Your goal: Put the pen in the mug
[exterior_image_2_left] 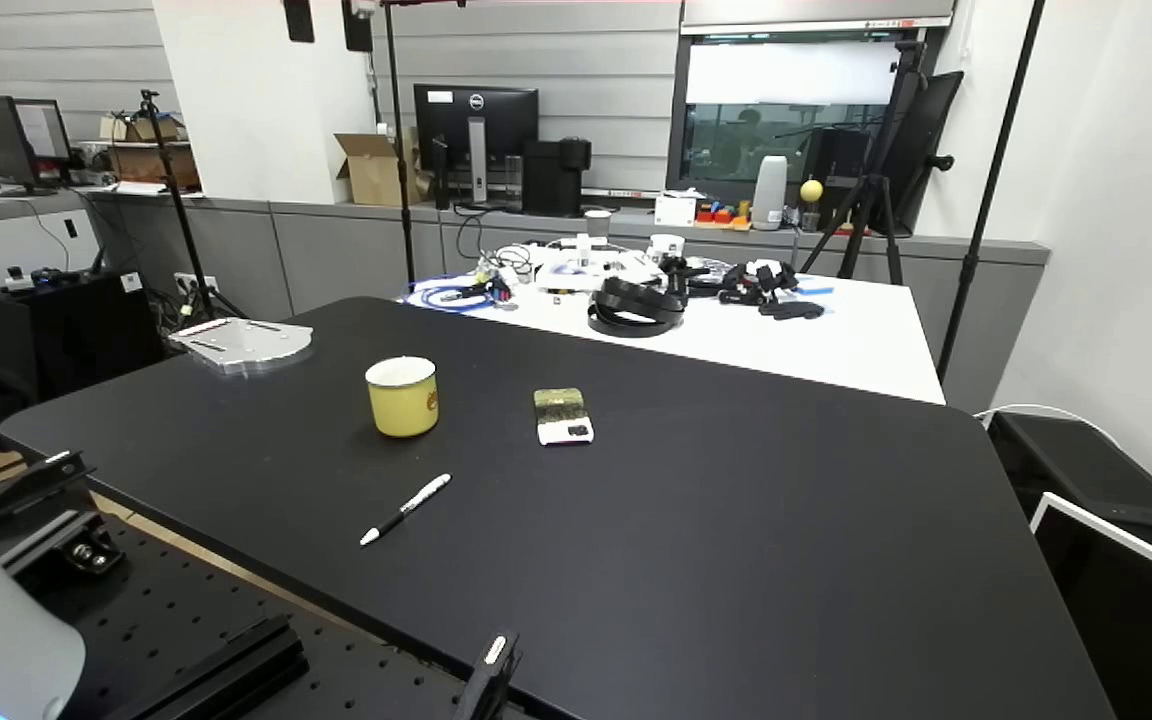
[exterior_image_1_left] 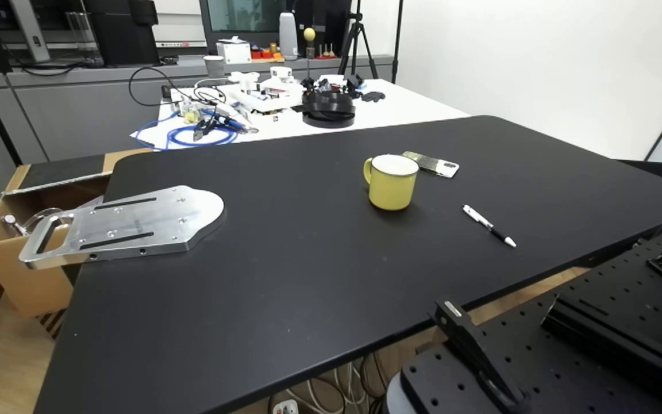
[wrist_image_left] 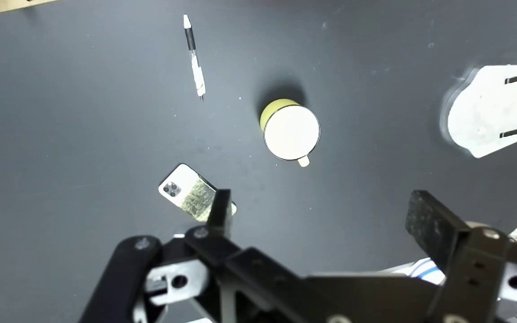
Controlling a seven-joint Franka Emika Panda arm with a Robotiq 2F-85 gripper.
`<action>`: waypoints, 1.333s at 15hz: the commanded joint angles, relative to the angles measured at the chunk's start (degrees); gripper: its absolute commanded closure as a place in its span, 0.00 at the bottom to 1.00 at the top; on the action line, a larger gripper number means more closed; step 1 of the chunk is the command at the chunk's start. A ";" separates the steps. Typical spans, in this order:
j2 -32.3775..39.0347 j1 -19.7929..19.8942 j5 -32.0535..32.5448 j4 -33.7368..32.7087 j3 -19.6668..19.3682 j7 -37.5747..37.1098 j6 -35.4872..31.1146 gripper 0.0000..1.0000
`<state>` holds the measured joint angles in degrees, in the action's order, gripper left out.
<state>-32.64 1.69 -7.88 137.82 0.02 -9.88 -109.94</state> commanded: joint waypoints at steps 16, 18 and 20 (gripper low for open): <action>17.95 4.59 11.71 14.66 -0.56 -0.09 -29.94 0.00; 18.26 4.58 11.73 14.66 -0.58 -0.09 -30.01 0.00; 18.24 4.59 11.76 14.65 -0.57 -0.09 -30.01 0.00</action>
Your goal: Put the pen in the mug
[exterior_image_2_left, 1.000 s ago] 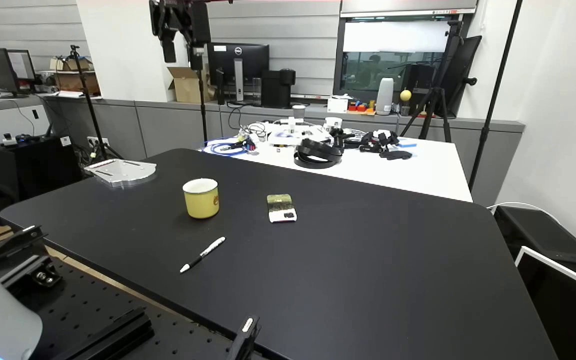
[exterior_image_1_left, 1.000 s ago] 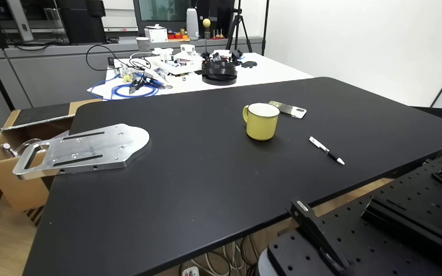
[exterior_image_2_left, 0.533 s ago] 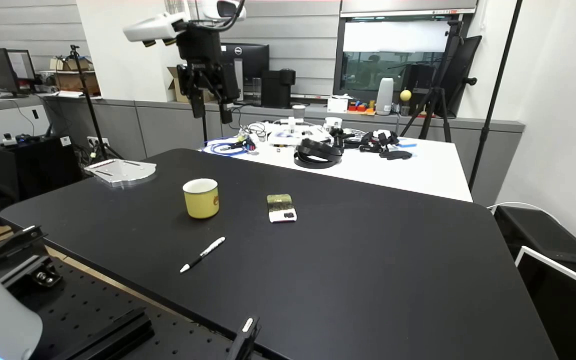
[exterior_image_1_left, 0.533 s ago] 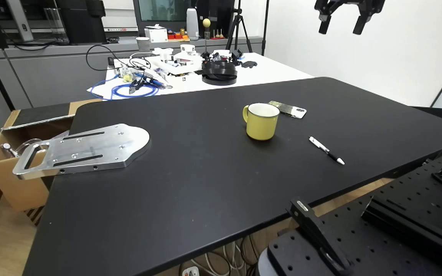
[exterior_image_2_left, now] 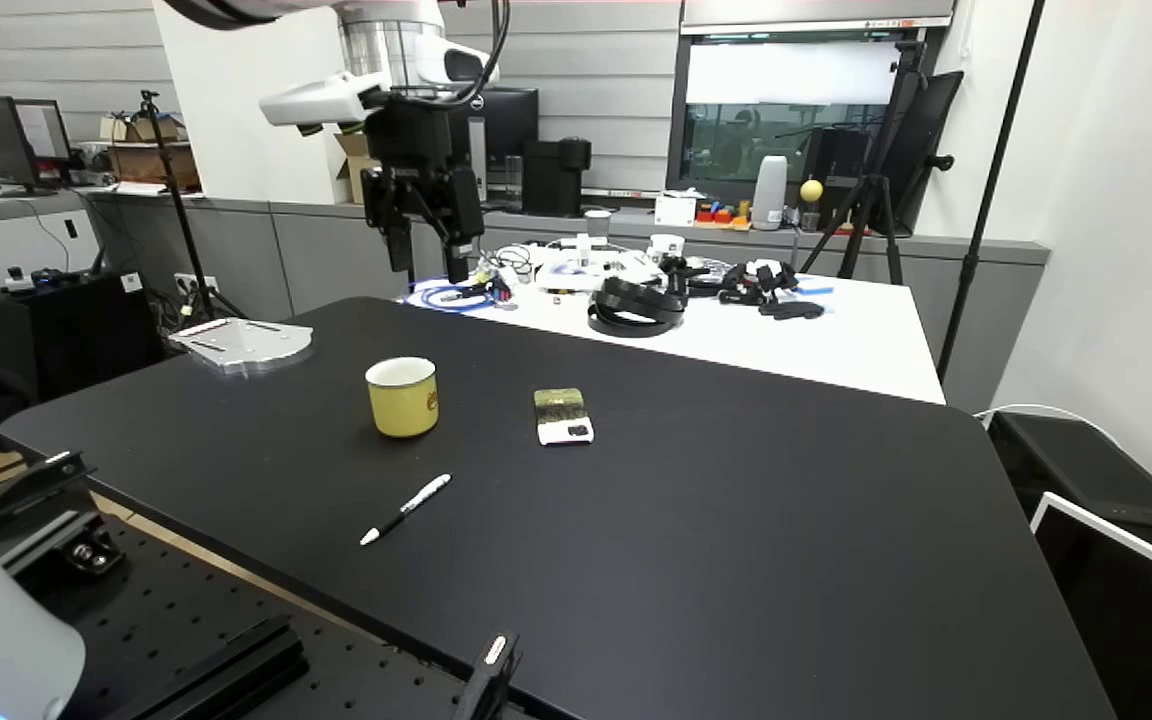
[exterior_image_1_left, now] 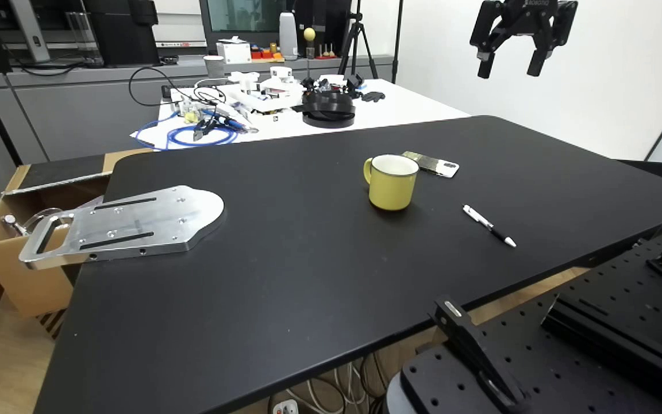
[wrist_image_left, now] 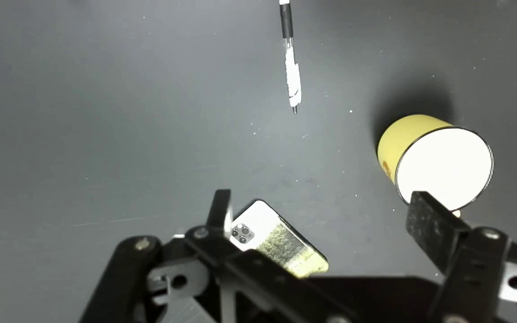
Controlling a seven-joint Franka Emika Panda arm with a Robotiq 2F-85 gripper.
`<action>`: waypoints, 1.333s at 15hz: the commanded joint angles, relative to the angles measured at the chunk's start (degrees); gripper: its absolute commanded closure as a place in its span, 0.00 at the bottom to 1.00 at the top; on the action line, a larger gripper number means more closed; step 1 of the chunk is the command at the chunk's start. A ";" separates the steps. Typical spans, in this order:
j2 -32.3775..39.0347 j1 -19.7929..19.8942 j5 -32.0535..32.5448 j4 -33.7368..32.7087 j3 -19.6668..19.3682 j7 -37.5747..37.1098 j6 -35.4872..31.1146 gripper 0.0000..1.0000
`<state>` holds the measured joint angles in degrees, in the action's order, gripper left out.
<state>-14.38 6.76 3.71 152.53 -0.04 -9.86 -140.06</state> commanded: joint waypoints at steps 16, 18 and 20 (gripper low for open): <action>9.22 -1.61 -4.93 1.22 -1.73 1.75 -8.20 0.00; 12.03 -1.78 -5.90 1.85 -1.75 2.82 -10.78 0.00; 14.95 -1.79 -5.56 2.22 -1.79 3.28 -12.35 0.00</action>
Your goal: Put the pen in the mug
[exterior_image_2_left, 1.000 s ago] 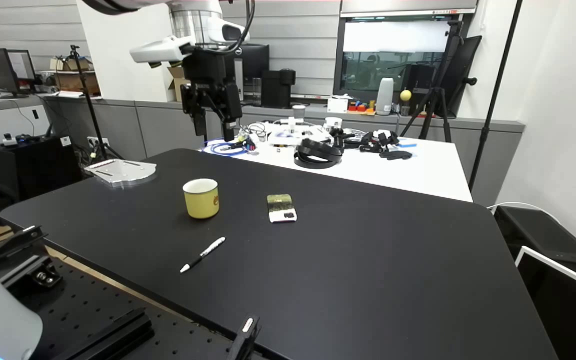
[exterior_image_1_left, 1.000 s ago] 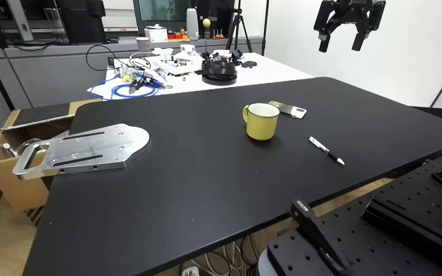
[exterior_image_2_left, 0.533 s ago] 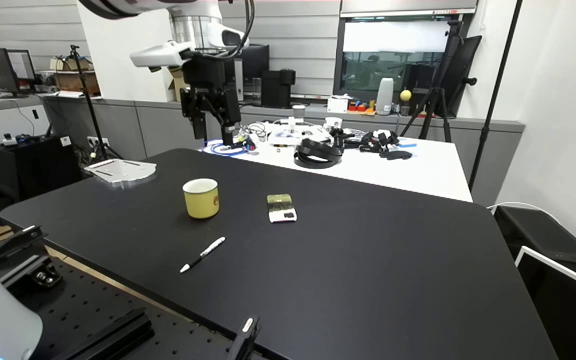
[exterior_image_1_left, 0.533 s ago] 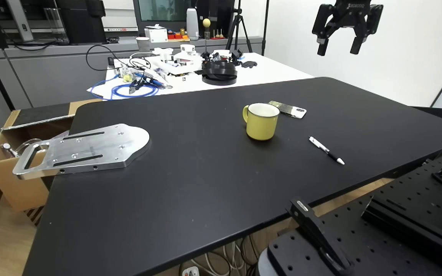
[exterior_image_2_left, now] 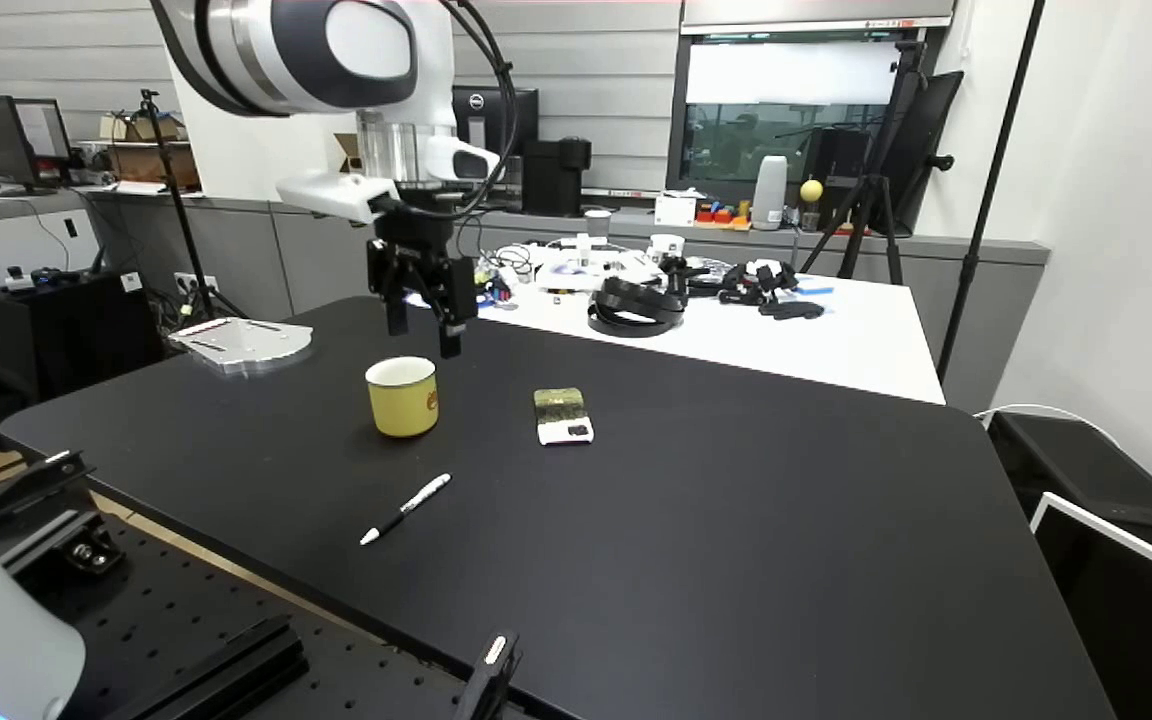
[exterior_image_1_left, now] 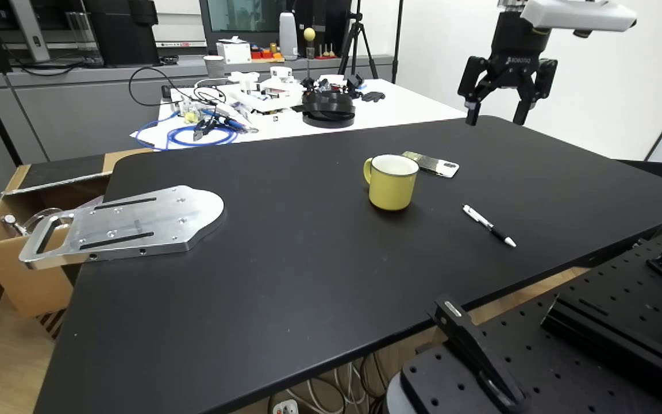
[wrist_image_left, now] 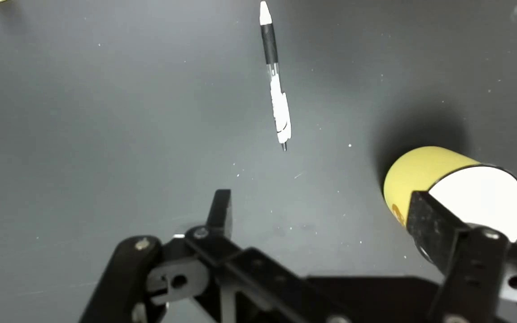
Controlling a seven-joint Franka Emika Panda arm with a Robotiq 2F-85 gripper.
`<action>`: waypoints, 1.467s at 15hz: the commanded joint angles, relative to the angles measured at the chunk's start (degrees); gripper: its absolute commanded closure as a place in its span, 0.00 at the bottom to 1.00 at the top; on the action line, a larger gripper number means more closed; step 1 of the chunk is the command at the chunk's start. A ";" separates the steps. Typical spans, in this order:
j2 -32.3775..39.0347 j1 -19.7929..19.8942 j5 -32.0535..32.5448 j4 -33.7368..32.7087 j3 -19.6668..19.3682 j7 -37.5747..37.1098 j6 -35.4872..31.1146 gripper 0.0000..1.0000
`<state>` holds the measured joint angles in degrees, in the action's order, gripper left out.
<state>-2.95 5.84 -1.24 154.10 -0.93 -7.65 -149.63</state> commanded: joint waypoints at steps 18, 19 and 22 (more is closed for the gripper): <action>24.62 -0.15 -1.56 -0.26 1.51 8.20 -25.37 0.00; 25.26 0.00 -1.53 -0.42 1.73 8.31 -25.89 0.00; 26.84 0.15 -1.30 -0.90 1.98 8.34 -27.14 0.00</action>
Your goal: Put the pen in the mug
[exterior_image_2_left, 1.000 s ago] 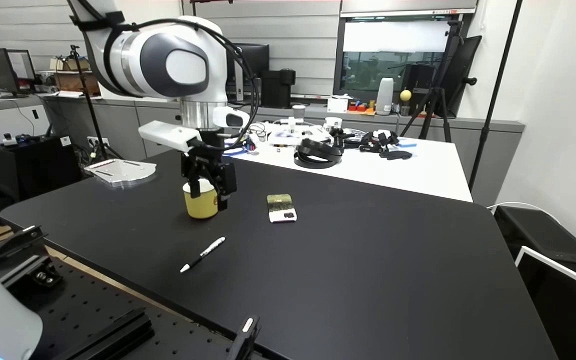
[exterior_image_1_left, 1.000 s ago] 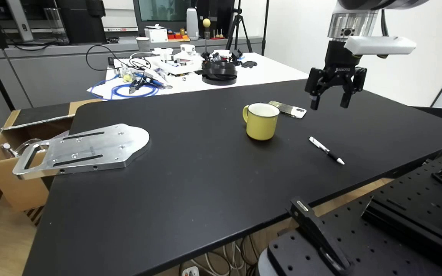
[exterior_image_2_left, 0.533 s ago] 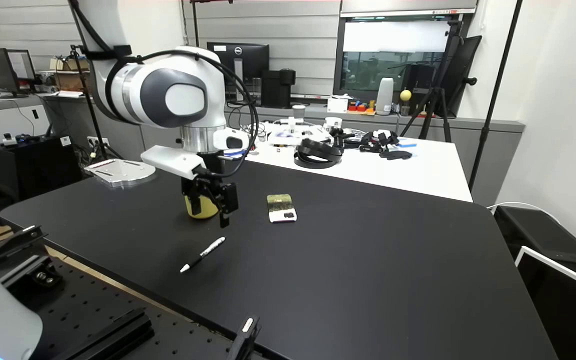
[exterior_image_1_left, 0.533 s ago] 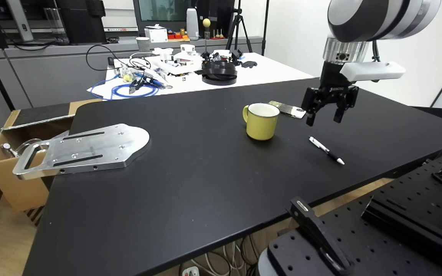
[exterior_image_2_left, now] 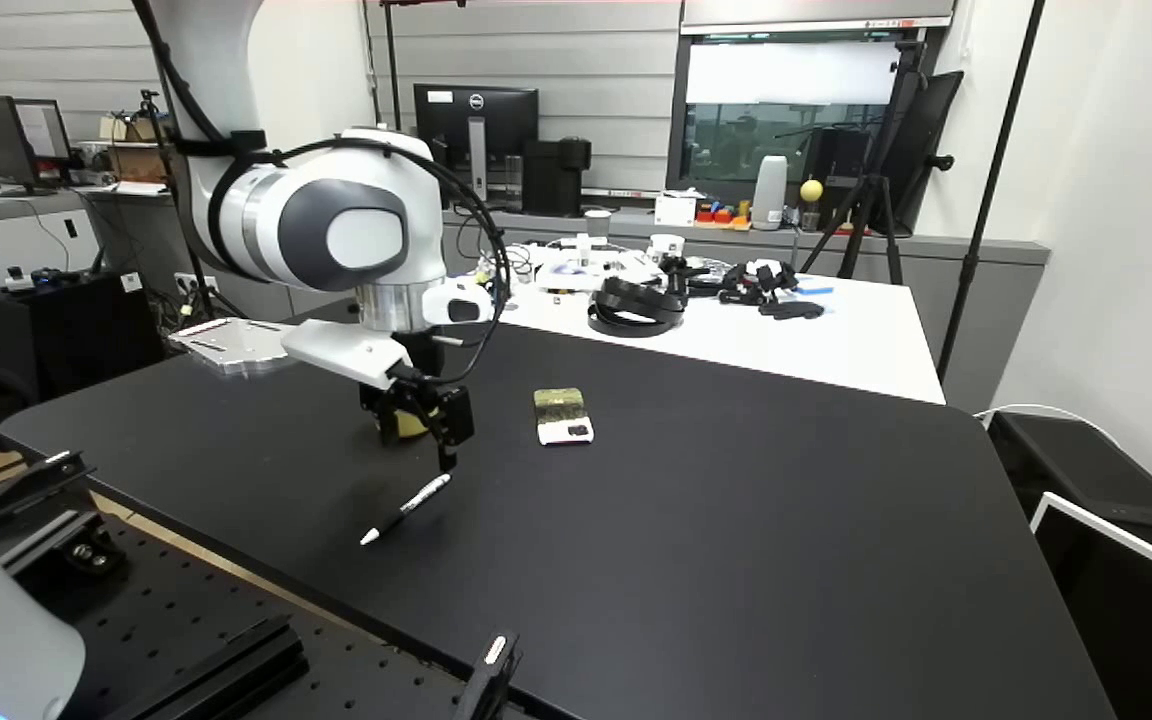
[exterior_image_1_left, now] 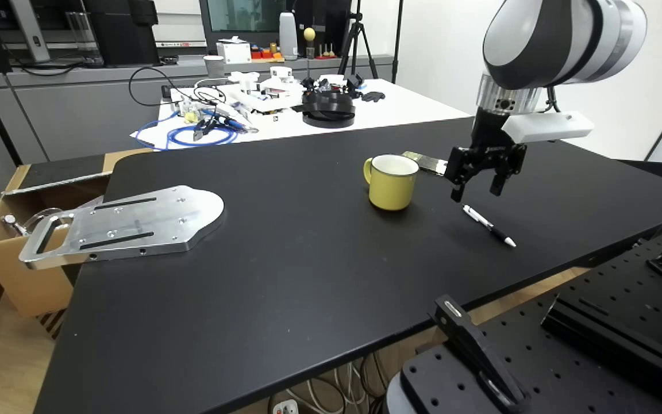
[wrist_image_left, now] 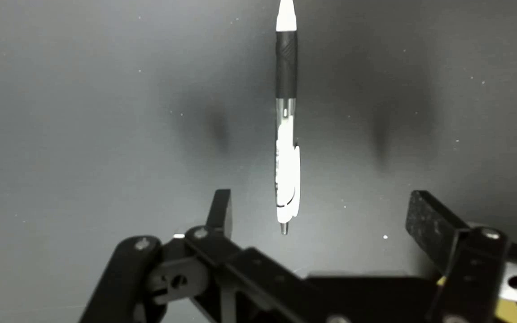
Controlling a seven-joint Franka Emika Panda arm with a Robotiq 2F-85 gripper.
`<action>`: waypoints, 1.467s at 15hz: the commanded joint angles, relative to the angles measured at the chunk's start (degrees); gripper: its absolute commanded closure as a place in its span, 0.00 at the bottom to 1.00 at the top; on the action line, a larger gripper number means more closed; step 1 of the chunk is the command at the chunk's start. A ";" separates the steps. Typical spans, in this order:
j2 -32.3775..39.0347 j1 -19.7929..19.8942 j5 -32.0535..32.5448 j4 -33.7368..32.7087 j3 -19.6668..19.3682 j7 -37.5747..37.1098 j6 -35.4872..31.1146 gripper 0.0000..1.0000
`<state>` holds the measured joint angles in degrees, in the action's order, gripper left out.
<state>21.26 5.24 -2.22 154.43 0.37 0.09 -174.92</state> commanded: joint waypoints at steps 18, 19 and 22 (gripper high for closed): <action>9.47 -0.95 0.21 -4.08 -1.52 -0.33 -3.85 0.25; 9.69 -1.23 0.25 -4.19 -1.84 -0.40 -3.92 0.26; 10.43 -2.29 0.23 -4.71 -2.92 -0.74 -3.96 0.49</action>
<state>29.52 4.40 -2.18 150.82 -1.04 0.18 -177.55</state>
